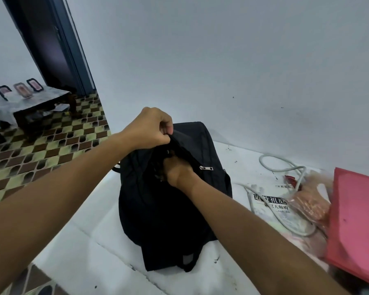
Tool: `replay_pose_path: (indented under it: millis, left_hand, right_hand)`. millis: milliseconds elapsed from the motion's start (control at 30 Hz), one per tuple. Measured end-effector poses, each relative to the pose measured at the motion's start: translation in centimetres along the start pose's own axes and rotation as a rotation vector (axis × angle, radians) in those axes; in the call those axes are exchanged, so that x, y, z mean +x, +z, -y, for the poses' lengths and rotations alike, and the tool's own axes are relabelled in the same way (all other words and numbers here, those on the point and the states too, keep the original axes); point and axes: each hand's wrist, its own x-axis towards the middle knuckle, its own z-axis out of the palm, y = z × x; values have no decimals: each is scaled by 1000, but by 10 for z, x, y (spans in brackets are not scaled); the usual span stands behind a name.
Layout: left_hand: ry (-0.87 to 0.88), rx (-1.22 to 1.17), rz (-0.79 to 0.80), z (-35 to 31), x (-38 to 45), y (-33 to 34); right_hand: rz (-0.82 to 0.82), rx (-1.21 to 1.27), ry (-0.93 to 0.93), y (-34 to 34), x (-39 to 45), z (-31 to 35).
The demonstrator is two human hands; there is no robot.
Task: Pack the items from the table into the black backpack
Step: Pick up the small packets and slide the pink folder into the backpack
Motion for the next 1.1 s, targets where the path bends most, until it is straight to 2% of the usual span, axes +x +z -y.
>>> replay_pose_path:
  millis: [67,167,200,267,333,433,467,533,600,700,767,900,1100]
  left_hand:
    - [-1,16,33,3,2,2]
    - [27,38,100,5,7,10]
    - [22,47,111,11,4,11]
    - [25,47,163,10,8,18]
    - [41,50,274,2,15,29]
    - [75,-2,438,-20,26,48]
    - [88,-24,460,-30,31,56]
    - [123,-49,458,-53,37,74]
    - [163,-60,453,-78,42,99]
    - [261,-48,506,-120,50,150]
    - [327,-41,525,-147,54,185]
    - [405,-100,563,-191,62,236]
    - [391,-60,627,-199,73,273]
  right_hand:
    - [37,-17,-69,-3,-10,0]
    - [43,74,-273,-17,-41,-4]
    - [60,154,-353,-24,-51,-3]
    - [94,342,-393,-40,-77,-22]
    - [83,490,-291,-52,-100,-58]
    - [-74,629,60,-53,-117,-135]
    - [-156,573,187,-50,-122,-162]
    - [-232,293,433,-42,-135,-210]
    - [-123,35,579,-29,-154,-240]
    - [125,-128,611,-1,-185,-256]
    - [187,-178,636,15,-197,-261]
    - [34,-97,633,25,-207,-272]
    - [-143,-38,570,31,-220,-285]
